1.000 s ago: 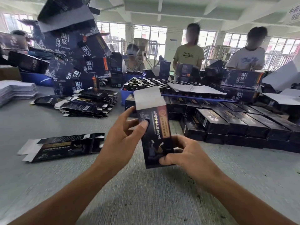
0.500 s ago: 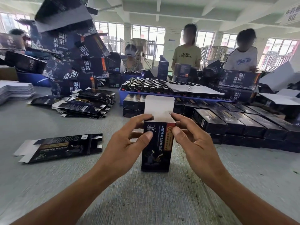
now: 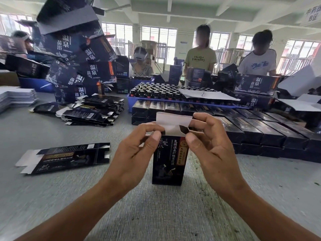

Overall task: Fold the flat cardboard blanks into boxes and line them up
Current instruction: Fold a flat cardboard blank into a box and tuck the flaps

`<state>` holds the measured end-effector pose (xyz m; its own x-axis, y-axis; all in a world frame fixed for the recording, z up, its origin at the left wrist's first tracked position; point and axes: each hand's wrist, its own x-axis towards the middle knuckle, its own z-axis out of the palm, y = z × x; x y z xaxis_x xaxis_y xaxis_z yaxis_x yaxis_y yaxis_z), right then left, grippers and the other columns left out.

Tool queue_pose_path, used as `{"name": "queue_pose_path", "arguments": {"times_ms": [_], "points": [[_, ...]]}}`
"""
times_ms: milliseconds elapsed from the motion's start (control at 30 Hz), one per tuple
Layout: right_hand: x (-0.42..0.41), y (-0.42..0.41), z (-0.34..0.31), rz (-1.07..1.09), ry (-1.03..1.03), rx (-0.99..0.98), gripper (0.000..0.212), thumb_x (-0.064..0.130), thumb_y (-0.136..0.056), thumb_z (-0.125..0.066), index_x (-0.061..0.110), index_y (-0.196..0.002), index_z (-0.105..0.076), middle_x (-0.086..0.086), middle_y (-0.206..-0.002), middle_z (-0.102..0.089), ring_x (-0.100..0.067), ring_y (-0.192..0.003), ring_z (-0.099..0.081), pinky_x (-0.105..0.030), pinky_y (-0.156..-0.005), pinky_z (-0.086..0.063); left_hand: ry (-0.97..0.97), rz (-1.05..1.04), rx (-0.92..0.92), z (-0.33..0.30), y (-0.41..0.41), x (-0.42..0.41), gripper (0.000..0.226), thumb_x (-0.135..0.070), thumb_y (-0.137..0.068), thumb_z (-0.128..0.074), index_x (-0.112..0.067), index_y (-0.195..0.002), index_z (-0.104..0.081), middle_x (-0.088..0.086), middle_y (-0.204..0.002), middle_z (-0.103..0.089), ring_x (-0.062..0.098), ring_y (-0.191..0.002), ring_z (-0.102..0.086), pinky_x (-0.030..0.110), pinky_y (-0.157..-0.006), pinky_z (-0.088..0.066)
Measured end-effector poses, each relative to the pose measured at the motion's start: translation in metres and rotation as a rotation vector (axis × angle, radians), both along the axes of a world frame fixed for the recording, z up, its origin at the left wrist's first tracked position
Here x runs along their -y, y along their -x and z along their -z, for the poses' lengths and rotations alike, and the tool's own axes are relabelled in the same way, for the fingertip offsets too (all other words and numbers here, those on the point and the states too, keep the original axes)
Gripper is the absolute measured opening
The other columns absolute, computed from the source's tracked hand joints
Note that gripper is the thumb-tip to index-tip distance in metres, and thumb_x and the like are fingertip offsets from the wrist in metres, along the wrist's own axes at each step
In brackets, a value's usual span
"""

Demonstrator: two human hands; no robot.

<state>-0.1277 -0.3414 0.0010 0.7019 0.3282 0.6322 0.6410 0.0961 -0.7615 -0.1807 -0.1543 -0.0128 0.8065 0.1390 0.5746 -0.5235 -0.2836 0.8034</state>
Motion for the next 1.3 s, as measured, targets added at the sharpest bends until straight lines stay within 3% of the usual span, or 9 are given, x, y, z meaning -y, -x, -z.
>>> {"name": "queue_pose_path", "arguments": {"times_ms": [100, 233, 400, 567, 733, 900, 1067, 1167, 1300], "points": [[0.001, 0.001, -0.001, 0.001, 0.030, 0.023, 0.036, 0.022, -0.098, -0.060, 0.042, -0.128, -0.056, 0.015, -0.125, -0.065, -0.009, -0.116, -0.064, -0.020, -0.092, -0.054, 0.000, 0.020, 0.002, 0.000, 0.001, 0.000, 0.026, -0.045, -0.099, -0.048, -0.033, -0.114, -0.065, -0.006, -0.112, -0.070, 0.020, -0.109, -0.066, 0.036, -0.089, -0.056], [0.000, 0.006, -0.004, 0.018, 0.021, 0.035, 0.021, 0.036, -0.096, -0.062, 0.033, -0.116, -0.065, 0.013, -0.116, -0.070, -0.010, -0.110, -0.067, -0.020, -0.087, -0.055, -0.028, 0.007, 0.021, -0.002, 0.002, -0.001, 0.022, -0.039, -0.102, -0.047, -0.035, -0.114, -0.065, -0.009, -0.112, -0.071, 0.013, -0.109, -0.066, 0.025, -0.084, -0.055], [-0.002, 0.008, -0.006, 0.069, -0.030, 0.019, 0.015, 0.028, -0.094, -0.063, 0.028, -0.108, -0.070, 0.018, -0.103, -0.073, -0.007, -0.093, -0.071, -0.016, -0.077, -0.055, -0.026, 0.001, 0.021, -0.001, 0.002, 0.001, 0.024, -0.042, -0.102, -0.047, -0.034, -0.116, -0.064, -0.007, -0.113, -0.071, 0.018, -0.108, -0.066, 0.042, -0.089, -0.055], [-0.003, 0.008, -0.005, 0.081, -0.036, 0.030, 0.015, 0.017, -0.095, -0.065, 0.027, -0.106, -0.071, 0.020, -0.103, -0.073, -0.005, -0.091, -0.071, -0.014, -0.075, -0.054, 0.037, 0.024, 0.023, -0.001, 0.002, 0.001, 0.020, -0.039, -0.100, -0.052, -0.030, -0.116, -0.061, -0.005, -0.116, -0.073, 0.019, -0.111, -0.067, 0.040, -0.093, -0.053], [-0.002, 0.006, -0.004, 0.093, -0.021, 0.031, 0.017, 0.016, -0.096, -0.063, 0.025, -0.106, -0.072, 0.021, -0.110, -0.071, -0.002, -0.102, -0.069, -0.013, -0.081, -0.053, 0.049, -0.035, 0.043, -0.002, 0.003, 0.000, 0.024, -0.053, -0.094, -0.055, -0.035, -0.107, -0.063, -0.006, -0.112, -0.073, 0.017, -0.105, -0.069, 0.043, -0.089, -0.056], [-0.001, 0.004, -0.001, 0.114, 0.008, 0.045, 0.017, 0.025, -0.094, -0.062, 0.024, -0.107, -0.072, 0.019, -0.115, -0.071, -0.006, -0.107, -0.068, -0.019, -0.085, -0.054, 0.028, -0.114, 0.096, -0.002, 0.002, 0.002, 0.019, -0.053, -0.094, -0.055, -0.036, -0.101, -0.061, -0.005, -0.105, -0.075, 0.020, -0.096, -0.071, 0.049, -0.083, -0.059], [-0.001, 0.001, 0.002, 0.127, 0.028, 0.077, 0.020, 0.031, -0.093, -0.060, 0.026, -0.108, -0.071, 0.017, -0.119, -0.069, -0.008, -0.113, -0.066, -0.024, -0.090, -0.056, -0.074, -0.155, 0.105, -0.001, 0.002, 0.001, 0.037, -0.053, -0.096, -0.049, -0.044, -0.131, -0.055, -0.014, -0.118, -0.070, 0.009, -0.107, -0.068, 0.035, -0.084, -0.060], [0.000, -0.002, 0.004, 0.144, 0.048, 0.121, 0.017, 0.025, -0.096, -0.061, 0.023, -0.108, -0.072, 0.017, -0.119, -0.069, -0.007, -0.114, -0.065, -0.023, -0.089, -0.055, -0.158, -0.200, 0.124, 0.000, 0.003, 0.001, 0.035, -0.051, -0.098, -0.046, -0.040, -0.126, -0.063, -0.015, -0.109, -0.070, 0.014, -0.101, -0.068, 0.038, -0.080, -0.060], [0.002, -0.006, 0.006, 0.192, 0.087, 0.210, 0.016, 0.026, -0.097, -0.062, 0.020, -0.107, -0.073, 0.016, -0.121, -0.068, -0.007, -0.116, -0.064, -0.020, -0.087, -0.055, -0.188, -0.203, 0.155, -0.001, 0.003, 0.001, 0.030, -0.046, -0.096, -0.053, -0.040, -0.123, -0.064, -0.015, -0.109, -0.070, 0.011, -0.095, -0.070, 0.025, -0.070, -0.059]]}}
